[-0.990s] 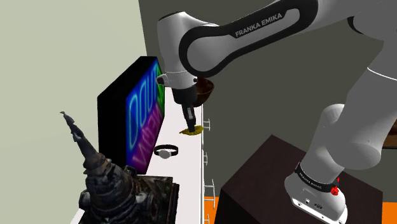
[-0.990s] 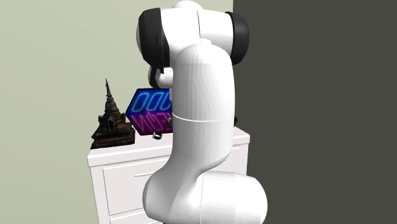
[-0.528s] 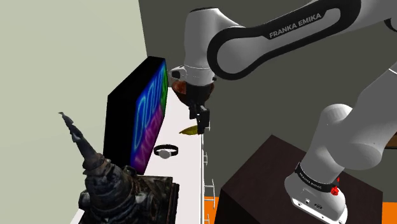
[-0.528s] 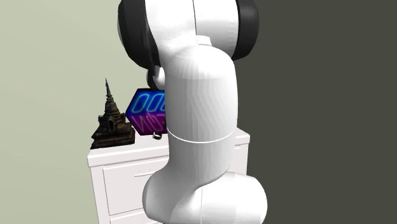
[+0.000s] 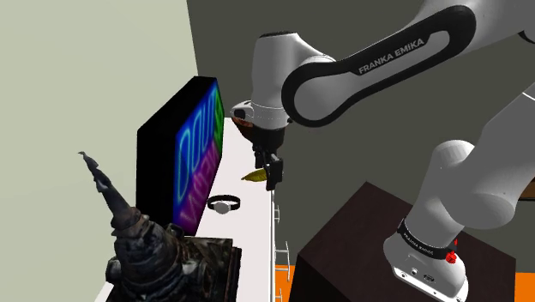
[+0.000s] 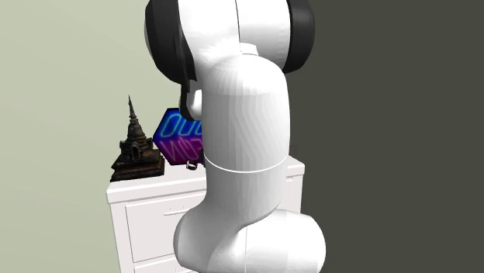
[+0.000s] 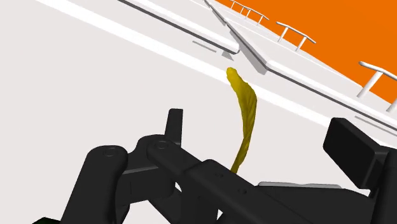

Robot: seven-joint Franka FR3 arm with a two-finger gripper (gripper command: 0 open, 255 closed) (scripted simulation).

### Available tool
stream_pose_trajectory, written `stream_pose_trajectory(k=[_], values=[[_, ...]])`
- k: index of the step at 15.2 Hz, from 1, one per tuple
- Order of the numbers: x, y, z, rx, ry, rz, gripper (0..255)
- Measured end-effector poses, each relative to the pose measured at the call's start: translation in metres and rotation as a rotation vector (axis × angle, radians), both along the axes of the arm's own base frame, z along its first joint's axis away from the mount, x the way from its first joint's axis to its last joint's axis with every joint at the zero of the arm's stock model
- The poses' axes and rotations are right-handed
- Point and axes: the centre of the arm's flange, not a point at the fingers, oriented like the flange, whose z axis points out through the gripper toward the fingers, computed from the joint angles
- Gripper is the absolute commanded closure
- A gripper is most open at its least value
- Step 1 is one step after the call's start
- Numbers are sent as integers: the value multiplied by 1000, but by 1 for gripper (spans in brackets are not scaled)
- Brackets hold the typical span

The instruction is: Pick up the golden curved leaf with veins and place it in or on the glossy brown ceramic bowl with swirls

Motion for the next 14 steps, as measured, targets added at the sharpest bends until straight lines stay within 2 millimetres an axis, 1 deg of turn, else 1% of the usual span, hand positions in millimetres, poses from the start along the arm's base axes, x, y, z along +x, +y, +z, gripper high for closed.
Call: stream_pose_trajectory(k=[5,6,9,14], values=[[0,0,-1,0,0,0,0],[0,0,-1,0,0,0,255],[4,-2,5,6,-18,-5,255],[4,-2,5,8,-18,-8,255]])
